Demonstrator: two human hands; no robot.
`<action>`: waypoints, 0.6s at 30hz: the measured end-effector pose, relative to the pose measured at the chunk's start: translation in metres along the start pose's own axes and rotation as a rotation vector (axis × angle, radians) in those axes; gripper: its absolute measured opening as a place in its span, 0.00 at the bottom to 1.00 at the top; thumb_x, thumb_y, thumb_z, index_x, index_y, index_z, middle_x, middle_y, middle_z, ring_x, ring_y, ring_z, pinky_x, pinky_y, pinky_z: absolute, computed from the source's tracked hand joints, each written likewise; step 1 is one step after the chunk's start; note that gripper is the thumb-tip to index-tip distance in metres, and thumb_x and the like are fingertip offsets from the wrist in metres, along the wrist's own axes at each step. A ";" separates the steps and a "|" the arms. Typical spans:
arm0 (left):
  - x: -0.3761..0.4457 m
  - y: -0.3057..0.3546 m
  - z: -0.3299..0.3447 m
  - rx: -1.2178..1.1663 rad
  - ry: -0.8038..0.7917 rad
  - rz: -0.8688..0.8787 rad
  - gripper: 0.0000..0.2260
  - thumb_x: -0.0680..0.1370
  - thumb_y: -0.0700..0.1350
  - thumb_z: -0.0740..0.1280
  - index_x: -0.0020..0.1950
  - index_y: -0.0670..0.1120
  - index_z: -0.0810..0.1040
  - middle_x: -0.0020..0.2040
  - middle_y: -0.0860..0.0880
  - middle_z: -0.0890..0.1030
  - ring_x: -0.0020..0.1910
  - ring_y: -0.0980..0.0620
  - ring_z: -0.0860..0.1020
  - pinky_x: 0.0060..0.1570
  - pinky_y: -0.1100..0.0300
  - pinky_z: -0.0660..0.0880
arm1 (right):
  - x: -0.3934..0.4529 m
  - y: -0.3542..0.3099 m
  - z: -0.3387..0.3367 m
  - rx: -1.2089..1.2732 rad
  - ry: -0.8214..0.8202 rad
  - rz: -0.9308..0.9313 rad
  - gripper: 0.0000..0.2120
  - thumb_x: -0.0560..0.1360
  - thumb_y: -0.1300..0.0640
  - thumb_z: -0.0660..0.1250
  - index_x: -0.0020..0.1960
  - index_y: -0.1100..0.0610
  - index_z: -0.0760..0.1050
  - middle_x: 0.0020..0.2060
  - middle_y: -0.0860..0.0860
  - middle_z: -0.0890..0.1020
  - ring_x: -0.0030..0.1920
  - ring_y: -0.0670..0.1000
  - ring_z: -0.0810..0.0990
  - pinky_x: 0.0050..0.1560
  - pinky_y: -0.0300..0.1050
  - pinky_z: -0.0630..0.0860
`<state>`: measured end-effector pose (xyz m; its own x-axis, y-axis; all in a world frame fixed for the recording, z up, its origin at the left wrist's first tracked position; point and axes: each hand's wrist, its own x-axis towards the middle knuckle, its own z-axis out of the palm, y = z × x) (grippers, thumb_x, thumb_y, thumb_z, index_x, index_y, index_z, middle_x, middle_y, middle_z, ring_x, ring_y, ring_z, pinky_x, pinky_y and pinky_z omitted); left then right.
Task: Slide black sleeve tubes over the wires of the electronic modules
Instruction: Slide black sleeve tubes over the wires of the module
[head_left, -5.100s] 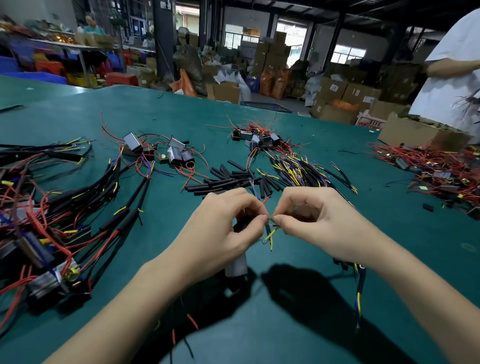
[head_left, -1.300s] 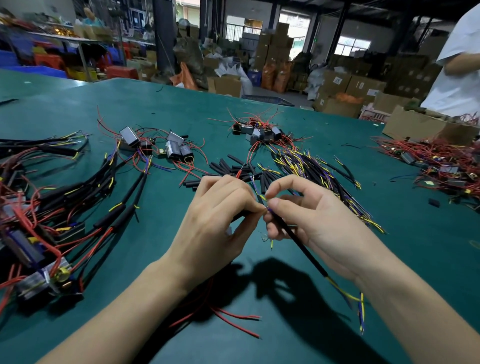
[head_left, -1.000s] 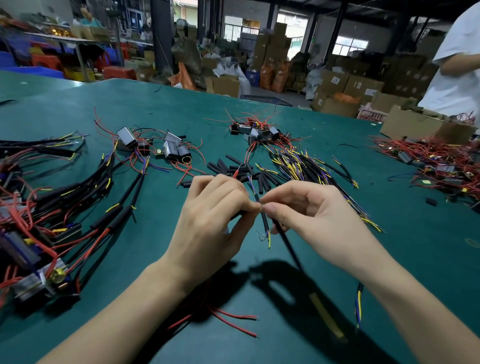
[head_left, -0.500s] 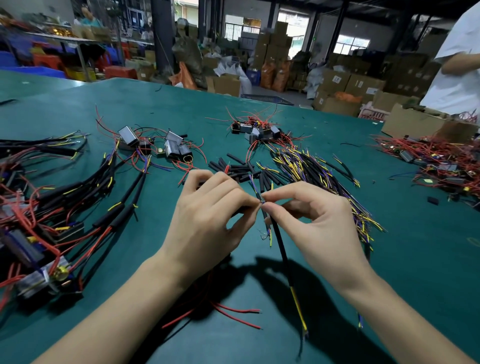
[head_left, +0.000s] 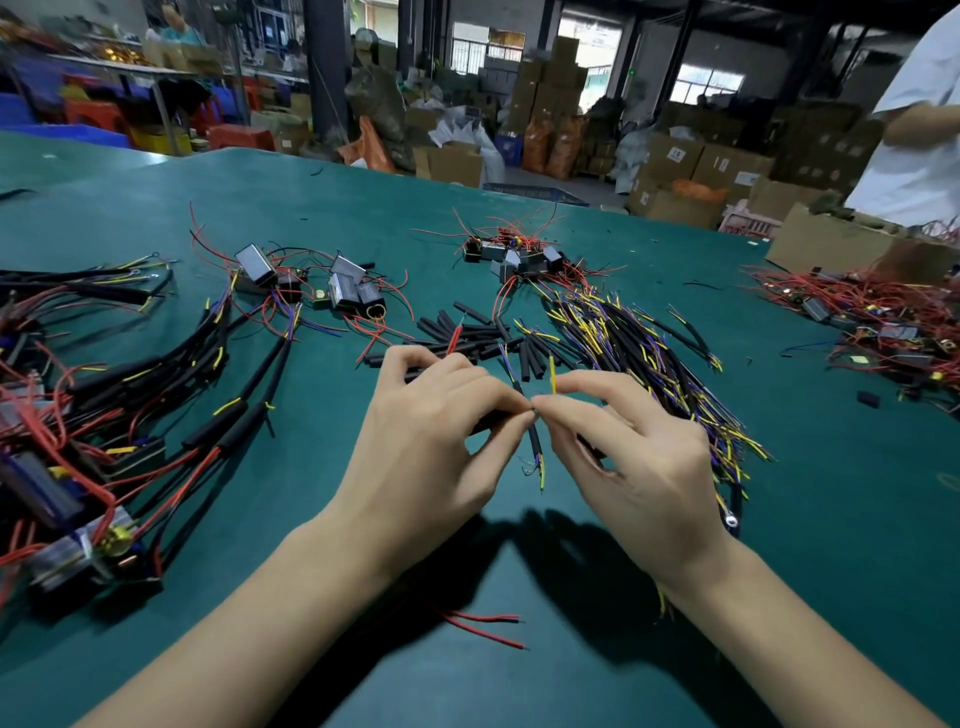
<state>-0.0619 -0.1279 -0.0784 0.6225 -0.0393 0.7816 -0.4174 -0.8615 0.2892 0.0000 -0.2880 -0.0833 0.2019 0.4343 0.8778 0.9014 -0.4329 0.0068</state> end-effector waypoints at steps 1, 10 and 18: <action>0.000 0.002 0.000 -0.116 -0.012 -0.103 0.03 0.74 0.46 0.70 0.40 0.50 0.81 0.36 0.57 0.80 0.38 0.56 0.76 0.51 0.51 0.67 | 0.000 0.002 0.000 0.015 -0.005 -0.009 0.05 0.74 0.65 0.68 0.45 0.62 0.83 0.44 0.59 0.81 0.24 0.49 0.71 0.24 0.45 0.72; 0.001 0.004 -0.004 -0.023 -0.023 -0.064 0.05 0.72 0.47 0.70 0.47 0.49 0.79 0.41 0.57 0.80 0.43 0.57 0.78 0.56 0.47 0.67 | 0.004 -0.002 -0.001 0.548 -0.109 0.595 0.06 0.73 0.62 0.70 0.41 0.51 0.80 0.49 0.45 0.75 0.29 0.49 0.76 0.30 0.45 0.74; 0.003 -0.002 -0.005 0.225 0.082 0.183 0.06 0.76 0.42 0.66 0.41 0.46 0.81 0.37 0.52 0.80 0.36 0.49 0.79 0.51 0.48 0.70 | 0.008 -0.008 -0.006 0.804 -0.189 0.814 0.08 0.74 0.66 0.68 0.39 0.56 0.78 0.44 0.47 0.79 0.25 0.51 0.78 0.25 0.32 0.67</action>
<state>-0.0621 -0.1236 -0.0740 0.4907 -0.1710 0.8544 -0.3553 -0.9346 0.0170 -0.0078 -0.2859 -0.0735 0.8271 0.3986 0.3963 0.4480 -0.0417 -0.8931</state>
